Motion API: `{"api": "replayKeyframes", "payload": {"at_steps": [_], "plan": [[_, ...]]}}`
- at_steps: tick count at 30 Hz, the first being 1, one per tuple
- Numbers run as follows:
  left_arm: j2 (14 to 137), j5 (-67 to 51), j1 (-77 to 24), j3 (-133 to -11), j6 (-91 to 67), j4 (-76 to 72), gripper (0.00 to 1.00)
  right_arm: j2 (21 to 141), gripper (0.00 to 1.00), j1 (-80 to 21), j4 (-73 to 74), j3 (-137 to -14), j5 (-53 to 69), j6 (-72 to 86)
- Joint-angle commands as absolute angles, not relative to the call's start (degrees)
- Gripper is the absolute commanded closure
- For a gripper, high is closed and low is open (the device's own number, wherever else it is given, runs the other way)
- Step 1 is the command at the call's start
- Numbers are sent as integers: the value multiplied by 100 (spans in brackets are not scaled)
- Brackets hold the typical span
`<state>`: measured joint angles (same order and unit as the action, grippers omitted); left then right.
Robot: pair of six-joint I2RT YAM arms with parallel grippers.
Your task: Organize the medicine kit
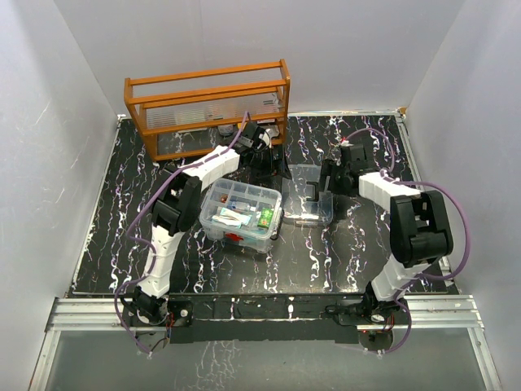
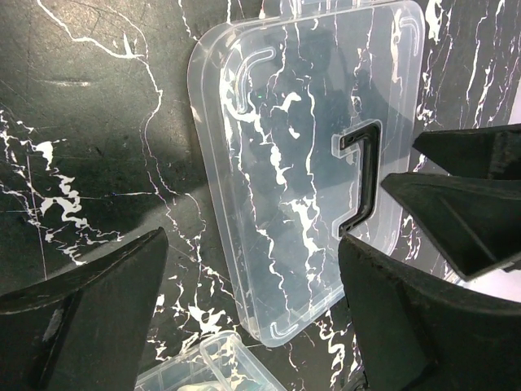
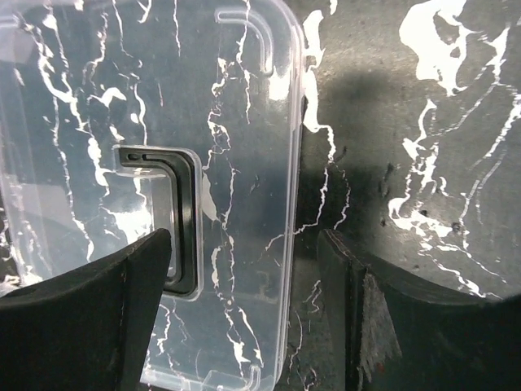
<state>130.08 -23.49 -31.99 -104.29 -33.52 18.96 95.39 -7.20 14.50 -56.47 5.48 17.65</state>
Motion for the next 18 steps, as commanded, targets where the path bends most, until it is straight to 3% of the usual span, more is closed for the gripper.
{"api": "replayKeyframes", "payload": {"at_steps": [1, 11, 15, 18], "plan": [[13037, -2523, -3179, -10619, -3334, 2025, 17, 9786, 29, -874, 1572, -5995, 155, 1594], [13222, -2786, -3182, -10661, -3396, 2018, 17, 10024, 28, -1015, 1670, -6099, 90, 1487], [13245, -2812, -3183, -10669, -3413, 2003, 17, 10241, 39, -1017, 1731, -6118, 20, 1515], [13254, -2791, -3183, -10683, -3411, 2005, 17, 10338, 54, -1019, 1731, -6101, 50, 1552]]}}
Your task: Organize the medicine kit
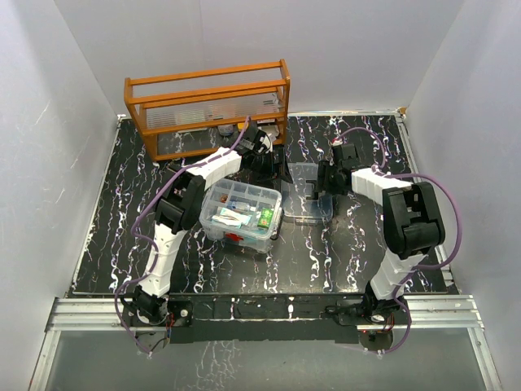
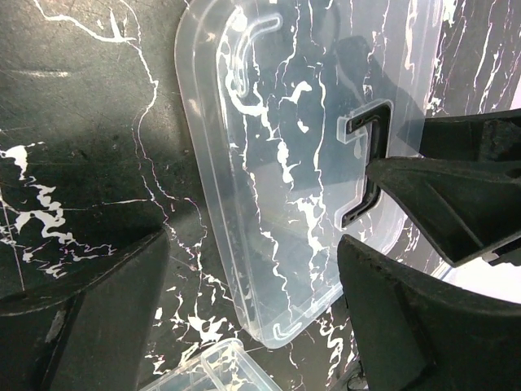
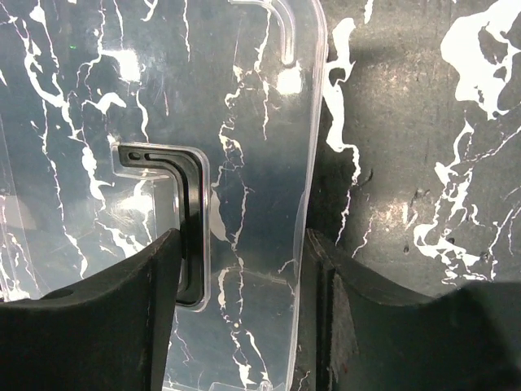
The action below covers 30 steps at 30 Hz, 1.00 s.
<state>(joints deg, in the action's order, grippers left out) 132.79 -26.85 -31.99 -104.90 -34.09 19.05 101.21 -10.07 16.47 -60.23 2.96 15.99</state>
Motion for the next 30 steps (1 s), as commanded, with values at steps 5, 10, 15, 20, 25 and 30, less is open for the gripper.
{"api": "replayKeyframes", "payload": {"at_steps": [5, 10, 15, 20, 25, 30], "plan": [[13316, -2812, -3189, -10717, -3468, 1987, 17, 10157, 62, -967, 1494, -6003, 281, 1654], [13371, -2846, -3186, -10732, -3593, 1833, 16, 9751, 64, -707, 1071, -5798, 770, 1842], [13425, -2727, -3185, -10728, -3875, 1656, 16, 9629, 65, -453, 831, -5669, 1265, 1976], [13547, -2933, -3209, -10715, -4144, 1449, 16, 9661, 65, -366, 667, -5613, 1595, 2116], [13570, -3268, -3226, -10554, -4308, 1128, 17, 9702, 65, -325, 545, -5591, 1880, 2203], [13588, -3515, -3240, -10491, -4480, 900, 28, 9792, 65, -324, 462, -5570, 2061, 2252]]}}
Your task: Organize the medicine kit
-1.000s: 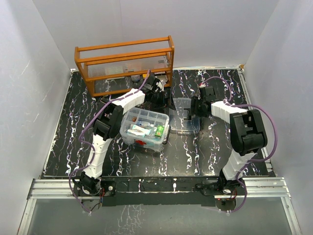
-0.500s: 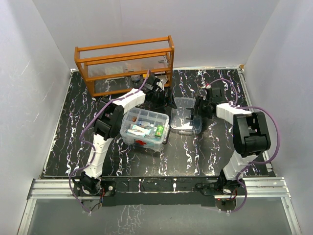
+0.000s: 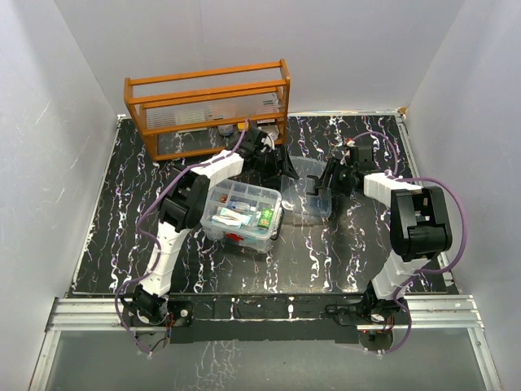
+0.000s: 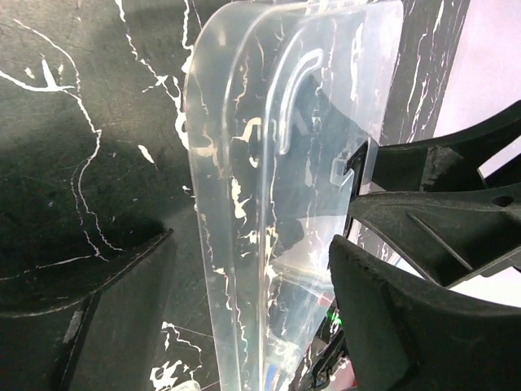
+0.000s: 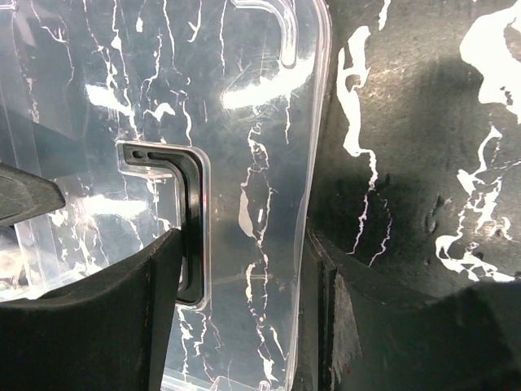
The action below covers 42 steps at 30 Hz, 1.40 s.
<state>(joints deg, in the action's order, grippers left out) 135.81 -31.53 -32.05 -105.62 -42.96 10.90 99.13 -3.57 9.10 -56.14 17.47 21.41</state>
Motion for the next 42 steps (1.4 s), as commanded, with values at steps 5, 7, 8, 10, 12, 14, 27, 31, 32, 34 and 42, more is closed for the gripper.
{"api": "replayKeyframes", "payload": {"at_steps": [5, 7, 8, 10, 12, 14, 27, 31, 32, 34, 42], "plan": [[13552, -3700, -3234, -10494, -4570, 777, 49, 9860, 65, -314, 431, -5558, 2114, 2267], [13509, -3722, -3229, -10478, -4570, 736, 57, 9861, 64, -316, 431, -5562, 2081, 2276], [13490, -3718, -3229, -10469, -4566, 730, 58, 9849, 63, -314, 435, -5558, 2056, 2284], [13447, -3734, -3230, -10453, -4534, 701, 64, 9820, 58, -314, 466, -5568, 1977, 2290], [13411, -3757, -3229, -10449, -4510, 663, 68, 9769, 50, -316, 544, -5578, 1849, 2298], [13355, -3794, -3231, -10406, -4502, 542, 71, 9681, 41, -315, 604, -5575, 1716, 2307], [12745, -3804, -3233, -9978, -4649, -249, 83, 8512, 19, -315, 1096, -5660, 757, 2584], [12526, -3804, -3227, -9897, -4759, -460, 85, 8121, 19, -316, 1131, -5618, 714, 2689], [12479, -3813, -3233, -9871, -4799, -504, 85, 8035, 19, -316, 1152, -5609, 706, 2701], [12371, -3802, -3240, -9814, -4869, -600, 85, 7834, 19, -312, 1190, -5585, 700, 2747], [11940, -3695, -3237, -9584, -5095, -867, 84, 6986, 19, -310, 1302, -5429, 877, 3100]]}}
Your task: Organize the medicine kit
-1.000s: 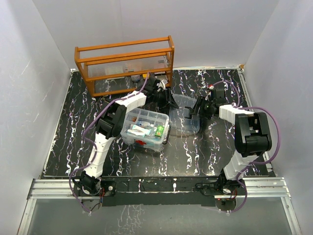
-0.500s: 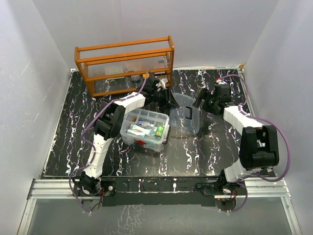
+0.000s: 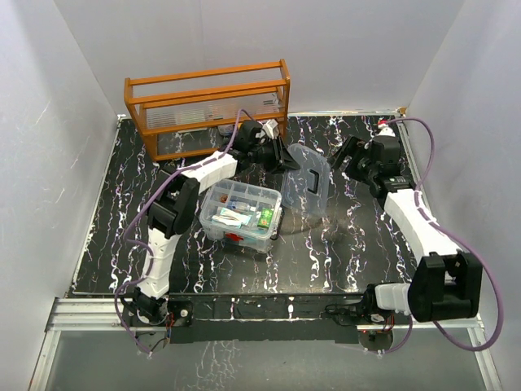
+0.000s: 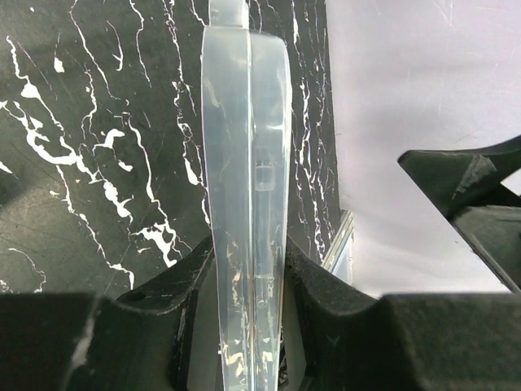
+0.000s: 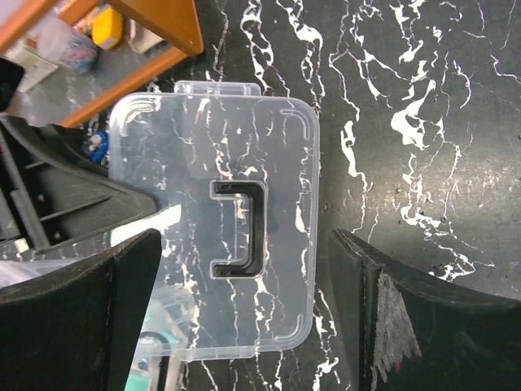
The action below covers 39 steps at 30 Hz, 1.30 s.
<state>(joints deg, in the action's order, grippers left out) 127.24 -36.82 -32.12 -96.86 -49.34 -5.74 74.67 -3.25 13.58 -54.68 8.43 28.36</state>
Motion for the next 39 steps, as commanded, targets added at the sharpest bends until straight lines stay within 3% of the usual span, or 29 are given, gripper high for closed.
{"api": "replayKeyframes", "payload": {"at_steps": [1, 15, 24, 31, 39], "plan": [[11864, -3698, -3239, -9550, -5128, -935, 84, 6876, 19, -311, 1278, -5404, 923, 3180], [10259, -3136, -3235, -8816, -5645, -1616, 83, 5453, 21, -318, 208, -5025, 2331, 4840], [8961, -1950, -3241, -8387, -5917, -2000, 82, 4579, 10, -325, -473, -5111, 2313, 5725], [8392, -1055, -3241, -8305, -6078, -2814, 82, 4548, 8, -323, -983, -5170, 2362, 6565], [8267, -519, -3238, -8479, -6464, -3353, 82, 4903, 5, -404, -3409, -4690, 2860, 8328]]}}
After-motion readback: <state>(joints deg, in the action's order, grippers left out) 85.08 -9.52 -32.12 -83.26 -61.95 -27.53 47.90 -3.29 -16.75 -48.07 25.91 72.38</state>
